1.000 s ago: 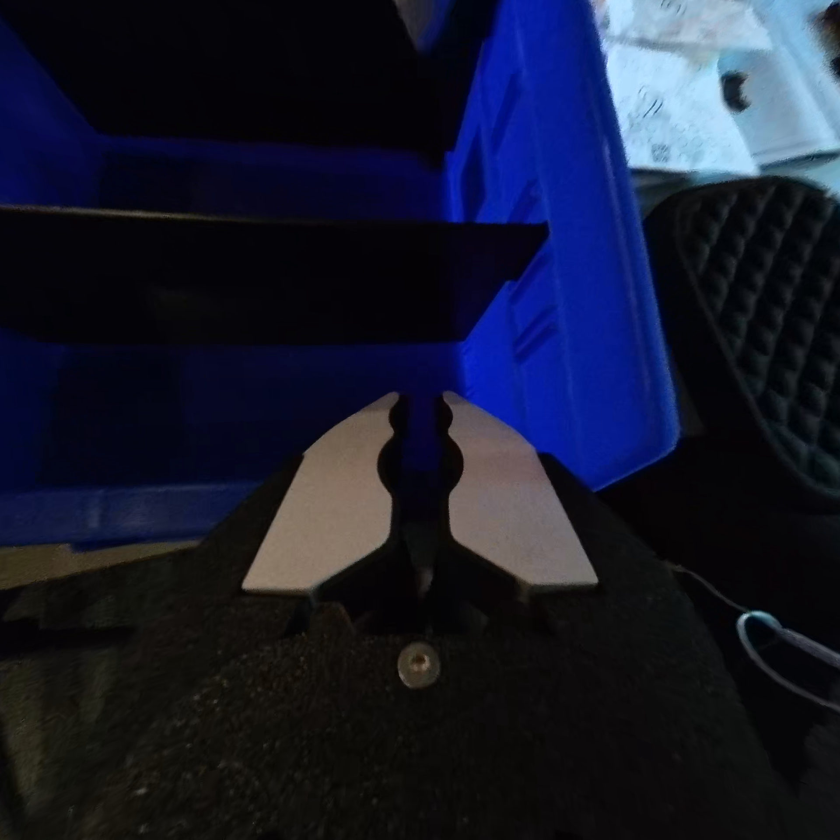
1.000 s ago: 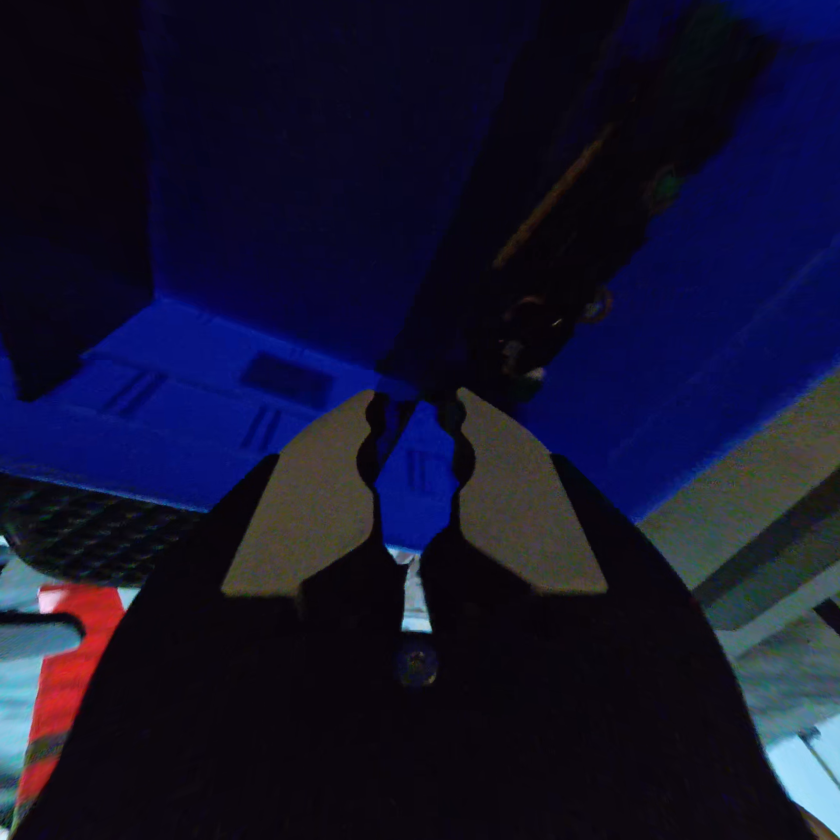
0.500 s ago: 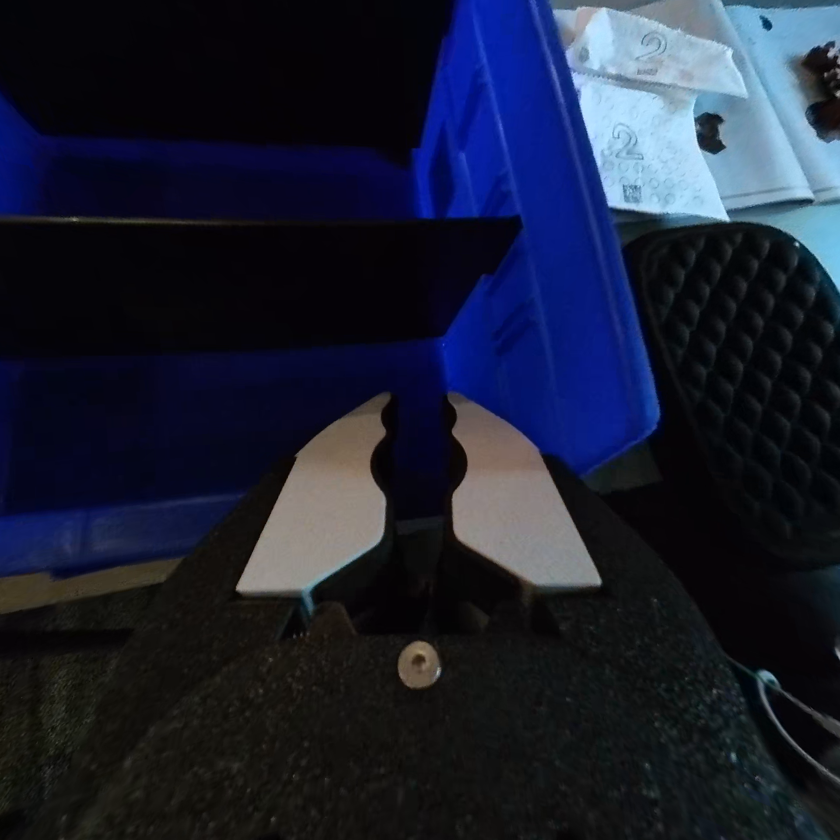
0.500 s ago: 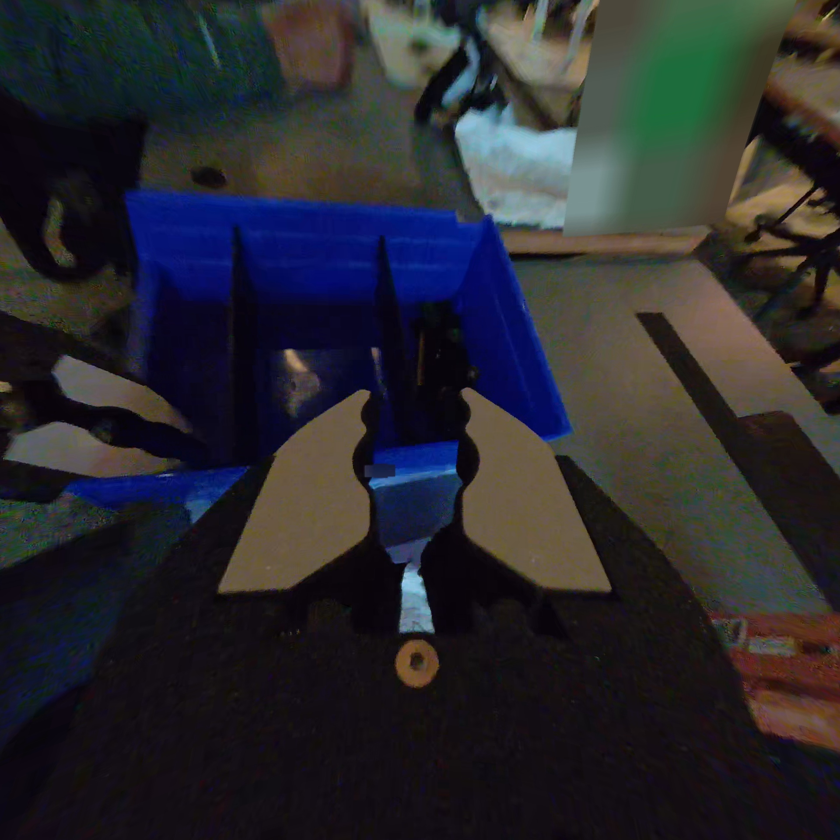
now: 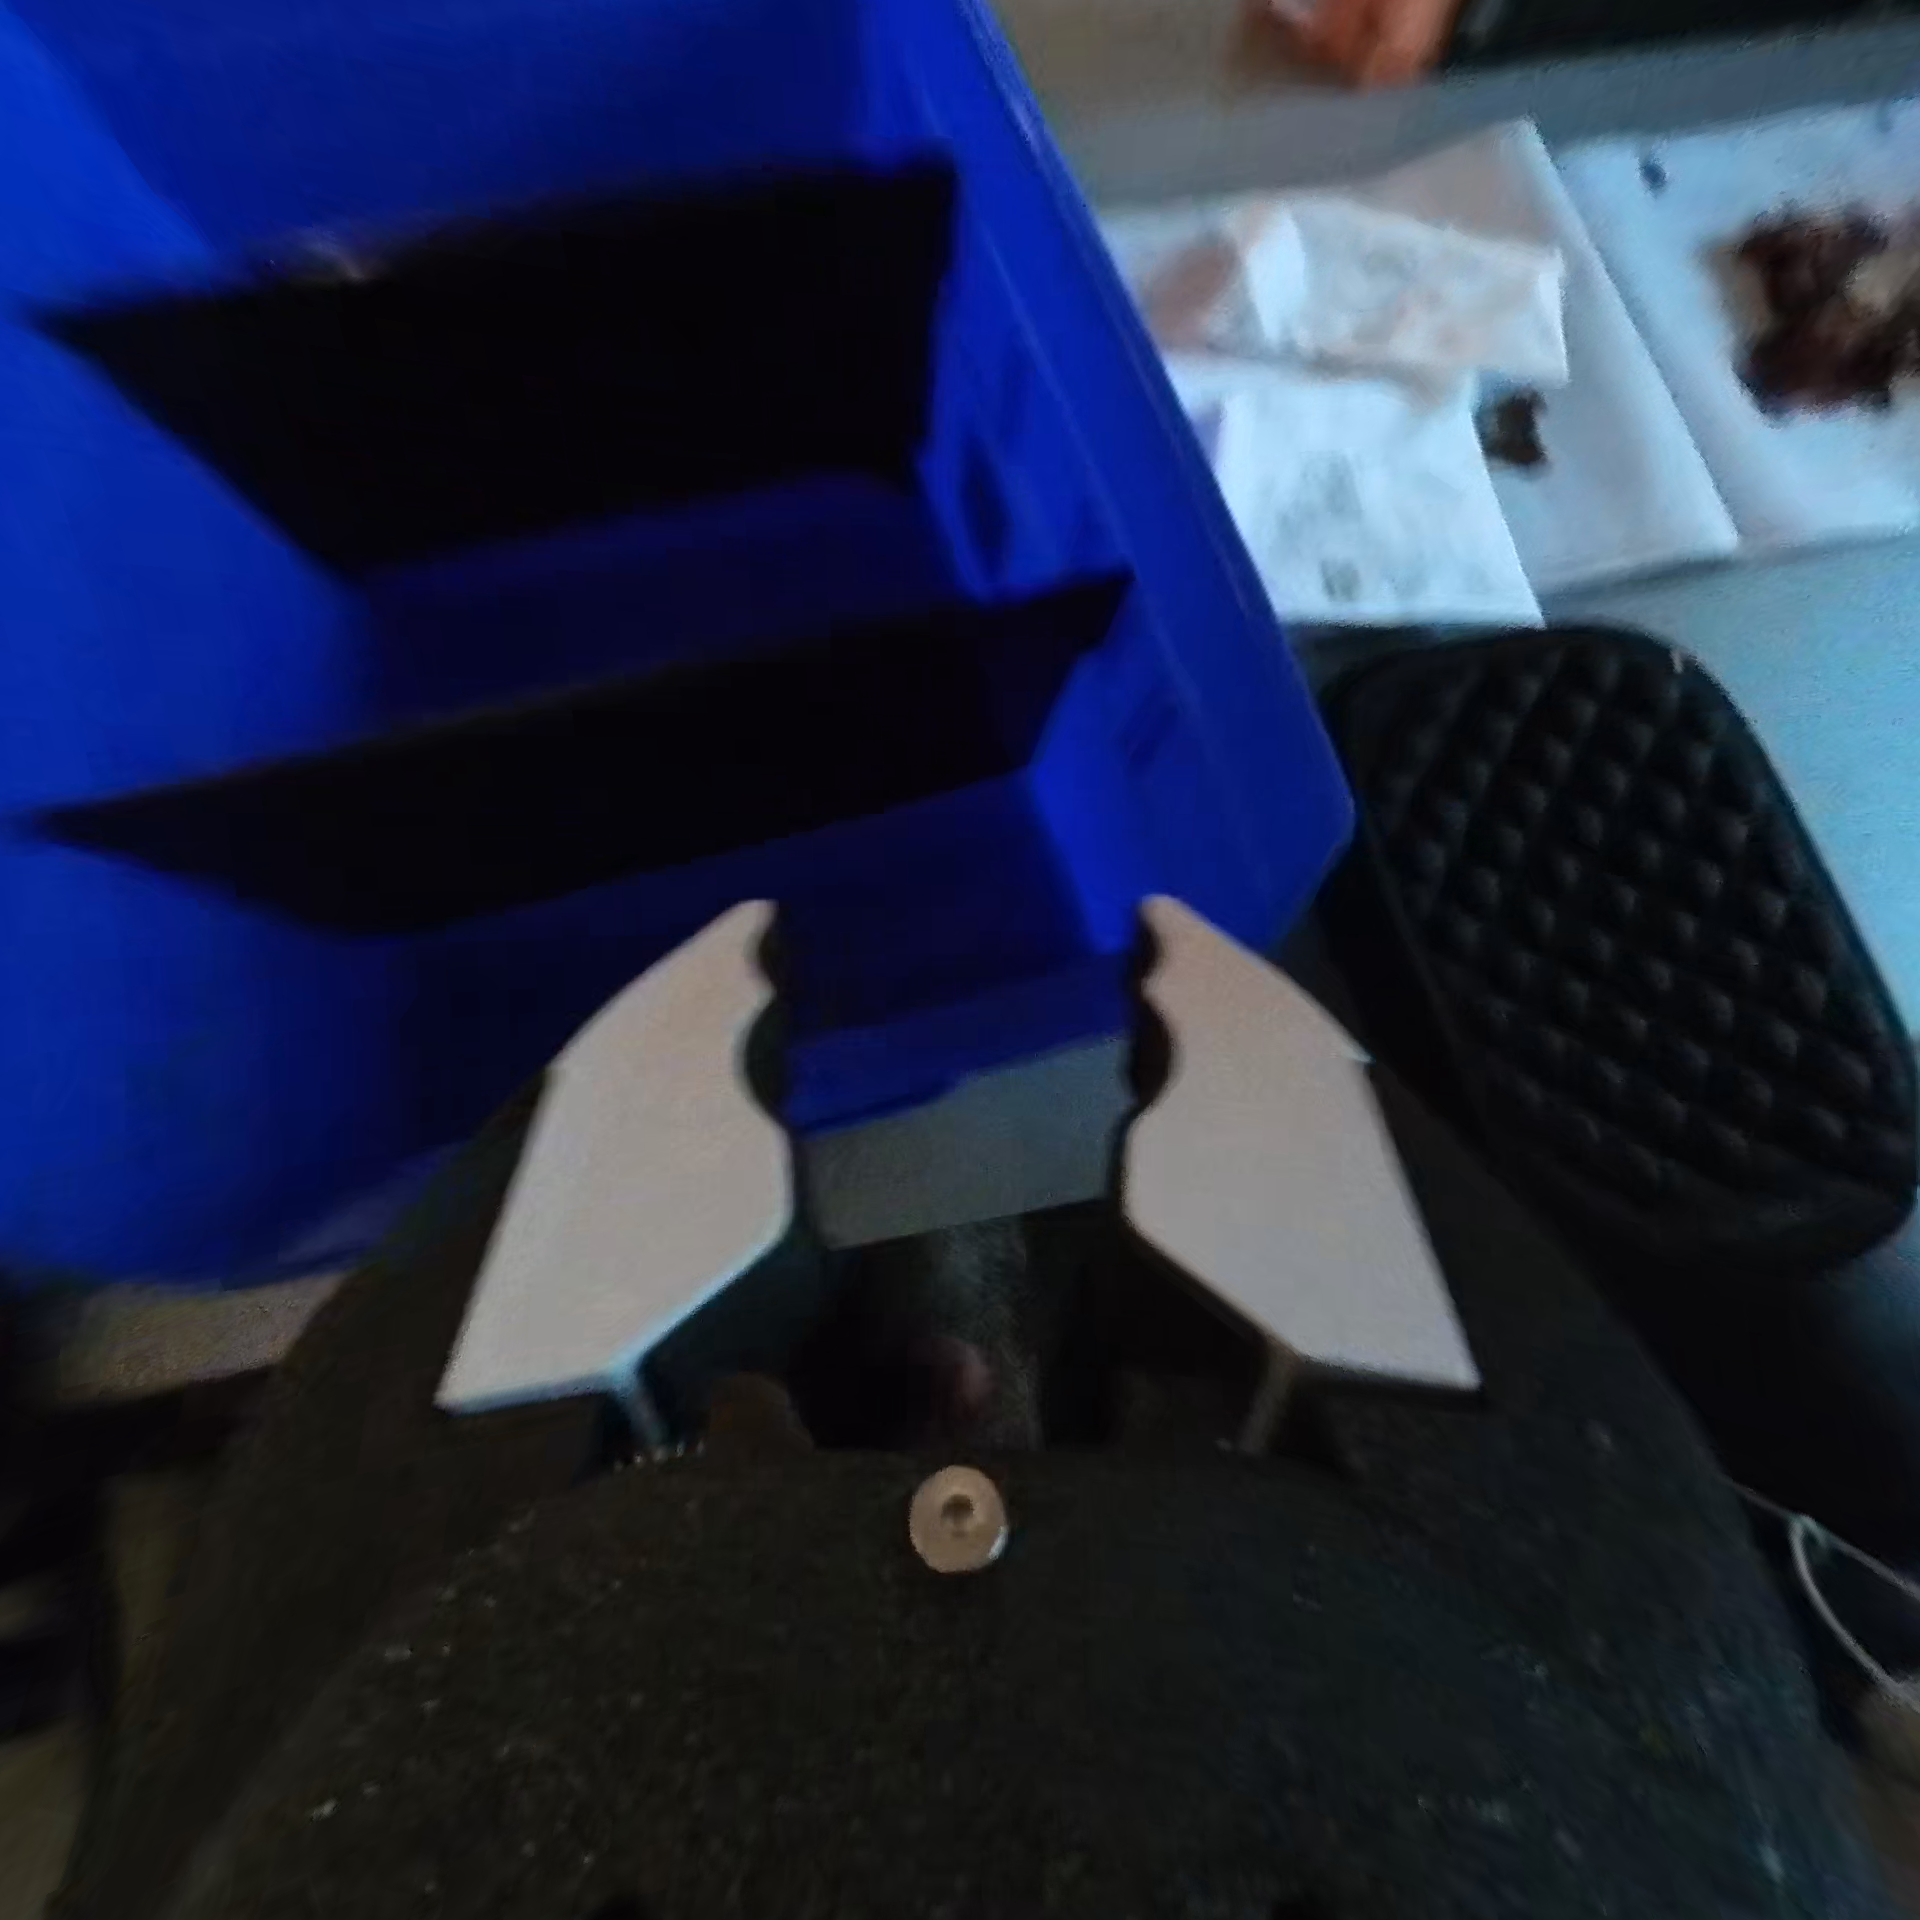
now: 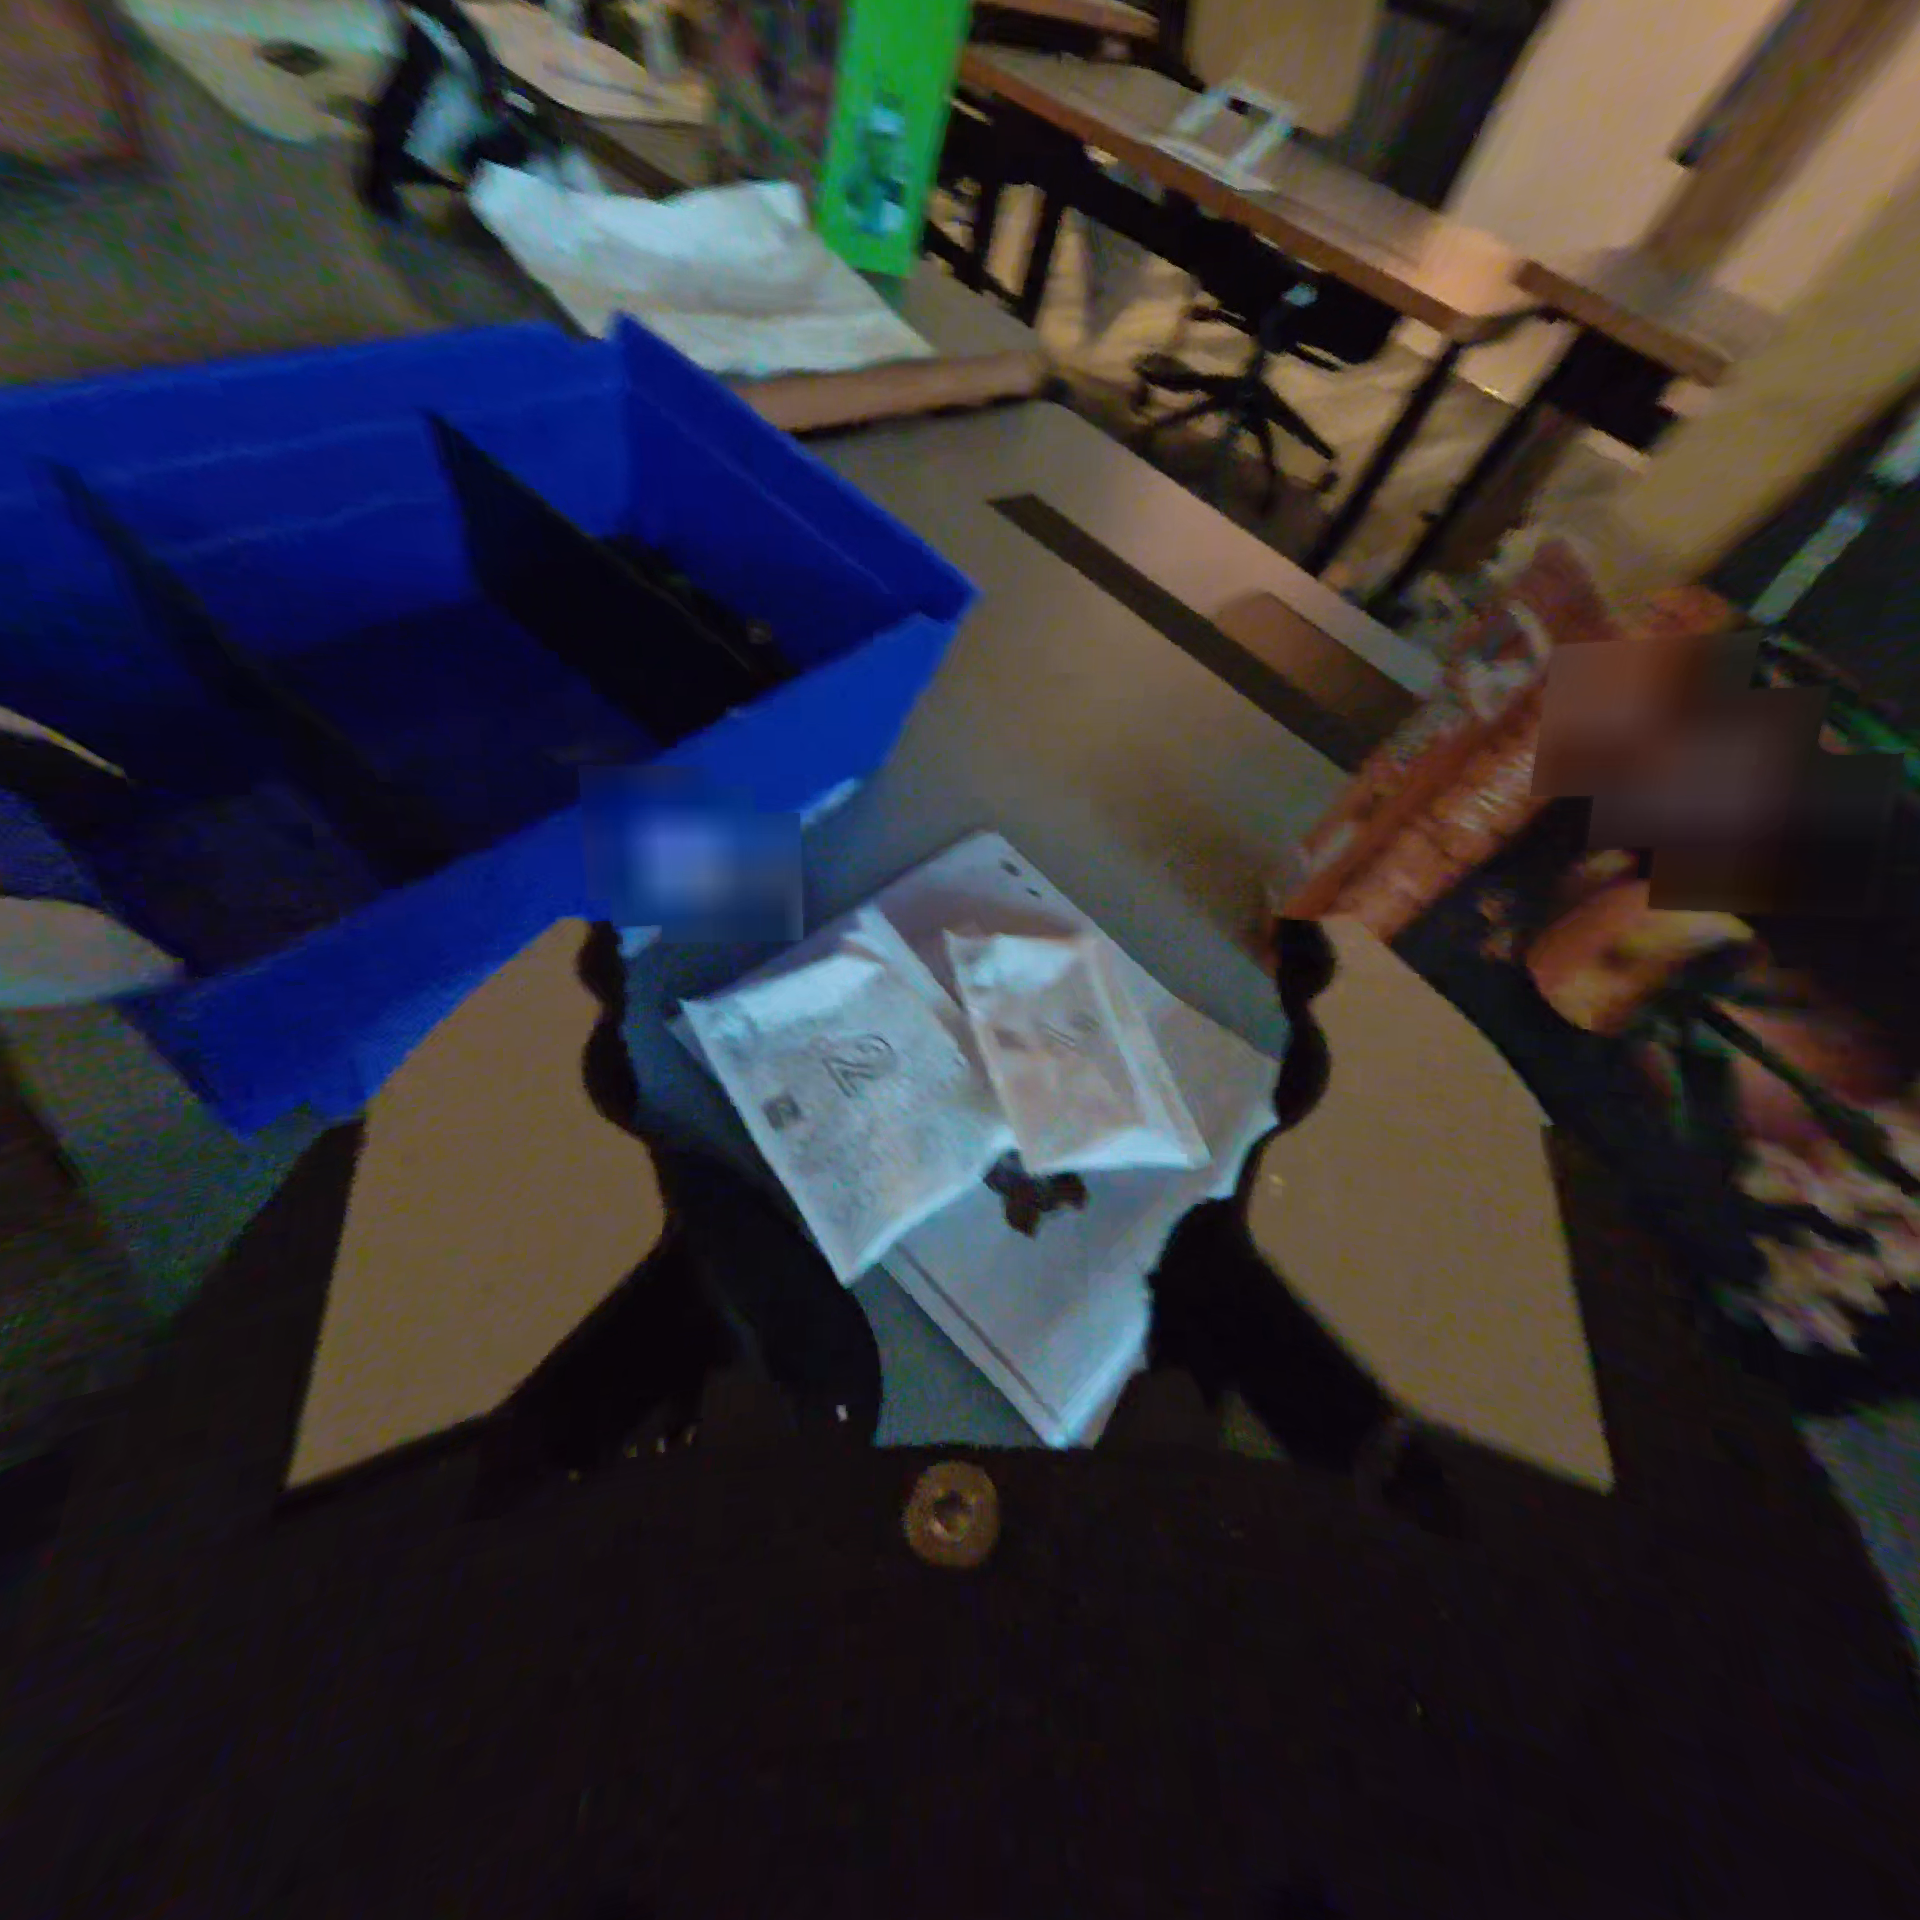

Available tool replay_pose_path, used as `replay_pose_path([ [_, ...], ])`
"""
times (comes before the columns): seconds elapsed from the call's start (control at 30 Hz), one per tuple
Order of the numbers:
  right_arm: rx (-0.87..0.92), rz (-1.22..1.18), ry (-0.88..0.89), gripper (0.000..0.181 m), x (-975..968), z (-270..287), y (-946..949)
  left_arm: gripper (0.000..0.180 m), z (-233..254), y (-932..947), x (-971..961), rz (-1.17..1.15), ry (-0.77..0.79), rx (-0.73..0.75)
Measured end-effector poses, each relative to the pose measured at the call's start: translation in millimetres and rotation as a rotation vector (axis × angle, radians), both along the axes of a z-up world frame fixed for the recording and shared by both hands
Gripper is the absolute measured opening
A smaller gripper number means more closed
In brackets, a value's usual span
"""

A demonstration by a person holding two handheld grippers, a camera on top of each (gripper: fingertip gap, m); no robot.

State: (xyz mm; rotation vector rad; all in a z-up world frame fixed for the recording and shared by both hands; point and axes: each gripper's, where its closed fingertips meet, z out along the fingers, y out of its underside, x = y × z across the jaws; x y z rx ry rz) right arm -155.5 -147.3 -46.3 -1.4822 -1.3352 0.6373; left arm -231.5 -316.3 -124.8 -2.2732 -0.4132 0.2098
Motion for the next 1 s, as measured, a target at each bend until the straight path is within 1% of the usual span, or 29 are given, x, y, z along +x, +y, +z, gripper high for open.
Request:
replay_pose_path([
  [0.03,-0.007,-0.061,-0.018,0.130,8.6,-2.5,5.4,0.073,13.7,-3.1,-6.3,0.032,0.034,0.012],
  [0.07,-0.020,-0.112,-0.037,0.138,17.3,-5.5,9.0,0.079,24.9,-6.6,-13.9,0.064,0.079,0.019],
  [0.1,-0.032,-0.162,-0.054,0.143,27.5,-8.1,11.9,0.085,33.9,-9.8,-22.3,0.102,0.134,0.016],
  [0.13,-0.037,-0.198,-0.061,0.142,37.7,-9.8,13.9,0.092,39.8,-12.5,-30.0,0.137,0.182,0.005],
  [0.17,-0.041,-0.229,-0.057,0.143,49.4,-10.5,15.5,0.103,42.2,-14.5,-35.3,0.164,0.209,-0.012],
  [0.23,-0.061,-0.302,-0.056,0.146,77.5,-15.8,20.4,0.123,42.4,-16.2,-38.1,0.194,0.214,-0.029],
  [0.3,-0.072,-0.374,-0.078,0.147,110.7,-23.8,24.6,0.130,43.0,-15.8,-34.3,0.196,0.220,-0.022],
  [0.53,-0.117,-0.569,-0.121,0.147,211.7,-44.7,37.6,0.135,47.2,-13.6,-24.4,0.204,0.277,-0.019],
  [0.6,-0.139,-0.604,-0.134,0.147,230.9,-52.1,39.5,0.134,49.5,-11.2,-22.3,0.203,0.272,0.003],
  [0.8,-0.166,-0.648,-0.140,0.146,260.7,-59.3,45.6,0.131,46.4,-1.1,-10.5,0.143,0.226,0.029],
  [1.0,-0.206,-0.631,-0.115,0.146,263.9,-60.3,46.9,0.131,43.0,10.0,1.4,0.088,0.194,0.042],
])
